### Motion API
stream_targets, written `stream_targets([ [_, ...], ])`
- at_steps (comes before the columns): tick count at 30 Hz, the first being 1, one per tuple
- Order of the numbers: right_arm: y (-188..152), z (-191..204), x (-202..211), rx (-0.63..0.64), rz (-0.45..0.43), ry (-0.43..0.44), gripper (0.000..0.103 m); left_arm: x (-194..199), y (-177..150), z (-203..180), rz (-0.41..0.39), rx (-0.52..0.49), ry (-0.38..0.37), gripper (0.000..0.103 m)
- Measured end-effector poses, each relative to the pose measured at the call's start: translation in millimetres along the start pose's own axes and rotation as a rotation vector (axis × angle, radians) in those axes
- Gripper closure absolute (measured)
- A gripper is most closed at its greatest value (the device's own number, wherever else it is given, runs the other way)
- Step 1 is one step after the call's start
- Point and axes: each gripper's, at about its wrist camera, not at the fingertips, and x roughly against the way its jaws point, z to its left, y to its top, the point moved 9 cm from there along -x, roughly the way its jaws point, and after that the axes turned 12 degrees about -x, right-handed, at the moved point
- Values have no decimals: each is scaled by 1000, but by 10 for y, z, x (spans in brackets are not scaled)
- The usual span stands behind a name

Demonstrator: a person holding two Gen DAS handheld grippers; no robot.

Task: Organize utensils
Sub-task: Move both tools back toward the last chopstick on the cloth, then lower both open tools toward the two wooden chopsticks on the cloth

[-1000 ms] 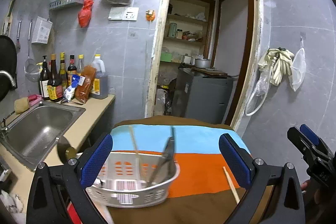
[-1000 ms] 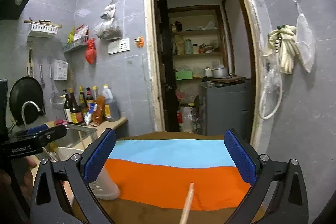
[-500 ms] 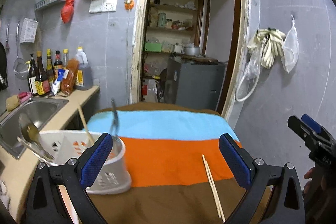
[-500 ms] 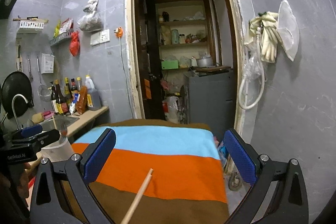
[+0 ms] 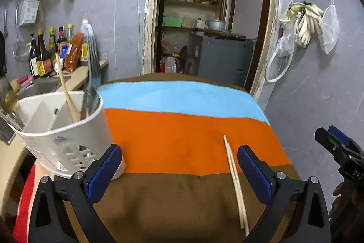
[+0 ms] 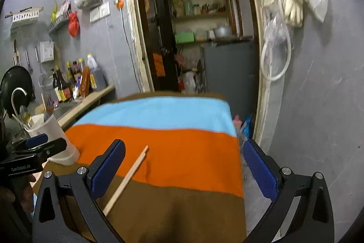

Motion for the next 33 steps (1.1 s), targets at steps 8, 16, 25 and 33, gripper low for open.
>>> stream_targets([
  [8,-368,-75,-391,2,102,11,2,-279,-206,-44,62,-28,7,1],
  [16,-685,75,-799,30,238,28,2,-393,-368,-6,110,-9,-5,1],
  [25,-945,280,-1075,81,364,61,2,-413,-475,138,123,62,3,1],
  [33,-1034,501,-1244,179,401,8,2,-398,-505,212,121,101,5,1],
])
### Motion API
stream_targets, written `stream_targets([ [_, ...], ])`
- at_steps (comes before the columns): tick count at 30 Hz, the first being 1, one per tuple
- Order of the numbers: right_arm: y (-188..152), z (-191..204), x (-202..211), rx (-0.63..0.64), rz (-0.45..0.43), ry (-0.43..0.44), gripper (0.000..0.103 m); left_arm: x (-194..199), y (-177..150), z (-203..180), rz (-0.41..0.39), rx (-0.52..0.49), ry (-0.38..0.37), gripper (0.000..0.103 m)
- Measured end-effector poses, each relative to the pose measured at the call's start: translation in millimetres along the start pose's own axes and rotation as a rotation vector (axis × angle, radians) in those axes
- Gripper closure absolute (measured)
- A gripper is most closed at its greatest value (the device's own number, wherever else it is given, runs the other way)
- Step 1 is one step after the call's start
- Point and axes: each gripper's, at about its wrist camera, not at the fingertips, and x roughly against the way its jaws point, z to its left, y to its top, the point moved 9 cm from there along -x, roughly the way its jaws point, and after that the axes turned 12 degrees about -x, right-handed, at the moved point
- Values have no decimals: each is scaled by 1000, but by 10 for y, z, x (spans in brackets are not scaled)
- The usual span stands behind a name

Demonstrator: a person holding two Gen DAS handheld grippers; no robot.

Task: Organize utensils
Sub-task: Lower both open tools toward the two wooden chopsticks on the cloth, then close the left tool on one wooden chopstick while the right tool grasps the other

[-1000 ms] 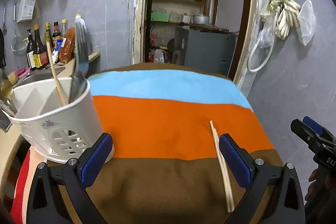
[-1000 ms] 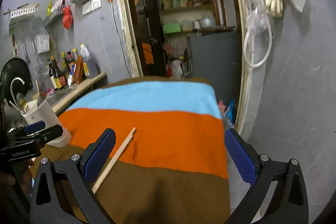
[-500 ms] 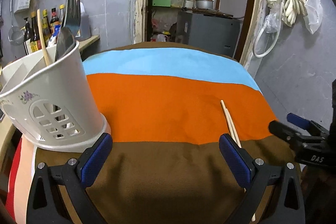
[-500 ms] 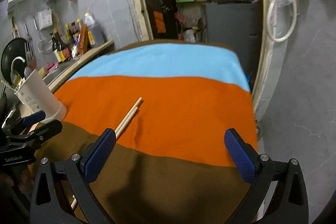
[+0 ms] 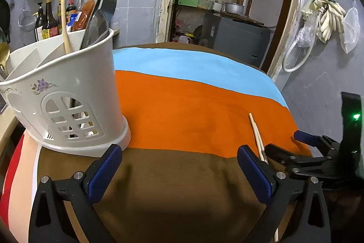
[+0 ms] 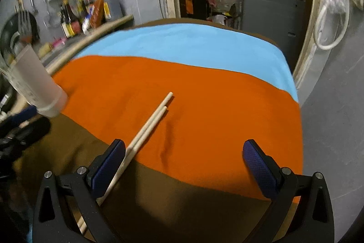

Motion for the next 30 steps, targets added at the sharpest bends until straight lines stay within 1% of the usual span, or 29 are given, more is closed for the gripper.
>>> stream_targets([
  [3,0,30,-27,9,17,-23,2,3,-5,26,0,12,-2,1],
  [8,-36,-25,-53,13,62,-77,2,0,5,29,-3,14,-7,1],
  [12,-57,-81,27,20,54,-121,2,-8,23,13,-1,5,-28,1],
  [16,-81,-278,129,-29,56,-119,3,-37,67,-107,-1,-28,-65,2],
  [17,-91,-335,142,-46,58,-108,6,-51,84,-155,1,-40,-78,3],
  [18,-106,-395,163,-62,57,-98,10,-69,95,-194,3,-52,-91,6],
  [20,-150,-486,187,-75,53,-86,15,-114,118,-305,12,-77,-125,10],
  [23,-198,-573,220,-106,47,-55,23,-198,147,-467,30,-93,-187,15],
  [25,-207,-610,222,-108,43,-47,27,-255,162,-565,43,-97,-231,22],
  [26,-209,-616,224,-108,43,-44,29,-293,175,-634,54,-101,-261,27],
  [27,-204,-623,220,-109,43,-40,33,-319,179,-692,63,-105,-282,32],
  [28,-200,-632,218,-109,42,-34,36,-353,187,-751,75,-110,-304,35],
  [30,-190,-635,227,-105,39,-18,44,-410,183,-871,100,-125,-340,48],
])
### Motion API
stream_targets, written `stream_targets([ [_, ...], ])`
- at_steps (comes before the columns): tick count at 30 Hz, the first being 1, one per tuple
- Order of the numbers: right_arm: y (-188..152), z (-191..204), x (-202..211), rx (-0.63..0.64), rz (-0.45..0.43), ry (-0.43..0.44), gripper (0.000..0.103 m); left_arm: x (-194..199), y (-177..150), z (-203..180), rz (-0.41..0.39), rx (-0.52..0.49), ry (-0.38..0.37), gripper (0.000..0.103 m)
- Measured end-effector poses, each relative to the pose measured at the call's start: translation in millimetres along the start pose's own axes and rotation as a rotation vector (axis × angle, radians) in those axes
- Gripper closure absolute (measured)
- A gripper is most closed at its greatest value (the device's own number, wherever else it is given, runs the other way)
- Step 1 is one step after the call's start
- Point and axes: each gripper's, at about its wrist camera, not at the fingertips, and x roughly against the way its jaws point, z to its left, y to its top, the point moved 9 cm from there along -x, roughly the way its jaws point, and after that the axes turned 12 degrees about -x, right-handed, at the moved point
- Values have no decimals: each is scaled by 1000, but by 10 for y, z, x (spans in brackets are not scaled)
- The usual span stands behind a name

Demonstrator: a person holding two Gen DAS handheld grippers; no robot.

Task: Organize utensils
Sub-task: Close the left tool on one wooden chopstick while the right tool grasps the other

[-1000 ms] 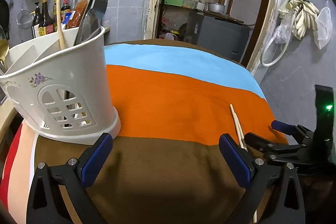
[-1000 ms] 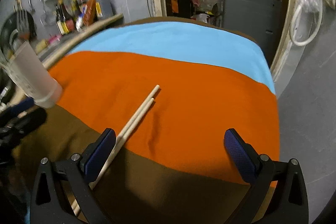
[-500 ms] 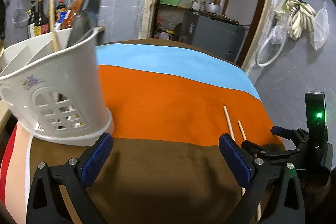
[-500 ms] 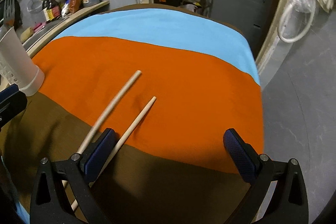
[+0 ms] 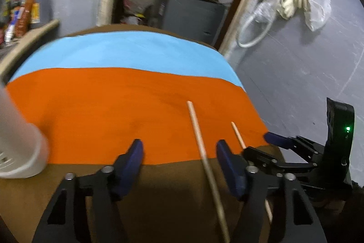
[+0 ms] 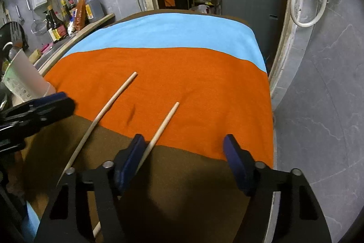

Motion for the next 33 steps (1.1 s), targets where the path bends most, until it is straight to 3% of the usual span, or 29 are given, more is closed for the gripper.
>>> stream_targets([
  [6,3,50,31,9,15,51,64,-248,-63,-165,102,-26,-43,76],
  [15,-22,182,-122,-20,76,94,79,-384,-81,-230,170,-35,-52,91],
  [23,-41,209,-243,-56,209,113,78,-493,-58,-224,245,-5,-88,95],
  [28,-73,291,-296,-47,242,46,85,-481,-78,-212,259,28,-90,96],
  [30,-62,290,-292,-71,250,49,92,-457,-91,-211,256,45,-95,98],
  [33,-80,273,-276,-129,271,76,94,-390,-124,-233,260,54,-111,98],
])
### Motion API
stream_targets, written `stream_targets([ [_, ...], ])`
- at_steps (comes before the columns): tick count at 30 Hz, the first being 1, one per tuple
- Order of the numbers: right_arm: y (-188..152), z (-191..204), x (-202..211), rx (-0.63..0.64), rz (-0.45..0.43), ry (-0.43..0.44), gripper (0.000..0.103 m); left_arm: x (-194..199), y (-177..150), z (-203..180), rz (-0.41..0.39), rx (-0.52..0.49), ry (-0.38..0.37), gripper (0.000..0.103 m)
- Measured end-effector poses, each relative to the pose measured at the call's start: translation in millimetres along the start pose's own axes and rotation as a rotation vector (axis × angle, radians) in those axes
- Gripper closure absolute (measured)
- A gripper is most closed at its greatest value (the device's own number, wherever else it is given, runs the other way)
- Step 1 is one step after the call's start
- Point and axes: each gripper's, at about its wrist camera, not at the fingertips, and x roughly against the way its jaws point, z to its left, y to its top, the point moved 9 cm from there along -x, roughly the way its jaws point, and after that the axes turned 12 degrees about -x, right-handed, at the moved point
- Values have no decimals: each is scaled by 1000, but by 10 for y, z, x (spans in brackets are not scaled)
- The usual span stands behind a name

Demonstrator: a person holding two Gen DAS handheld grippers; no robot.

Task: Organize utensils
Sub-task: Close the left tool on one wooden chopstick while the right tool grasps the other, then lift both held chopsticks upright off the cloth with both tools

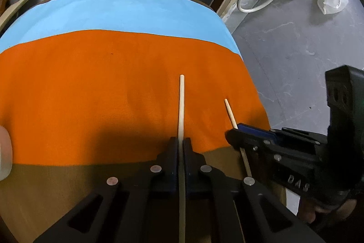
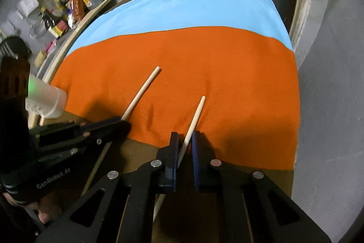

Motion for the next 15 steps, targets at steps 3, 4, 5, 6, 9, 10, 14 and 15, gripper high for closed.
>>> stream_targets([
  [3,-111,17,15,-6,23,11,97,85,-82,-13,13,3,-18,98],
  [4,-164,31,22,-1,33,11,98,104,-105,-7,19,2,-20,98],
  [5,-219,46,30,4,43,11,99,133,-147,-4,28,3,-25,98],
  [6,-250,33,40,7,49,11,99,159,-196,-3,40,6,-31,98],
  [9,-353,75,78,13,54,-1,99,239,-333,-6,64,11,-47,98],
  [10,-378,88,95,9,50,-7,99,271,-369,-3,65,12,-48,98],
  [14,-398,133,277,-58,-21,50,99,459,-411,68,11,48,-62,98],
  [15,-386,155,318,-65,-50,57,99,502,-406,85,-7,54,-63,98],
])
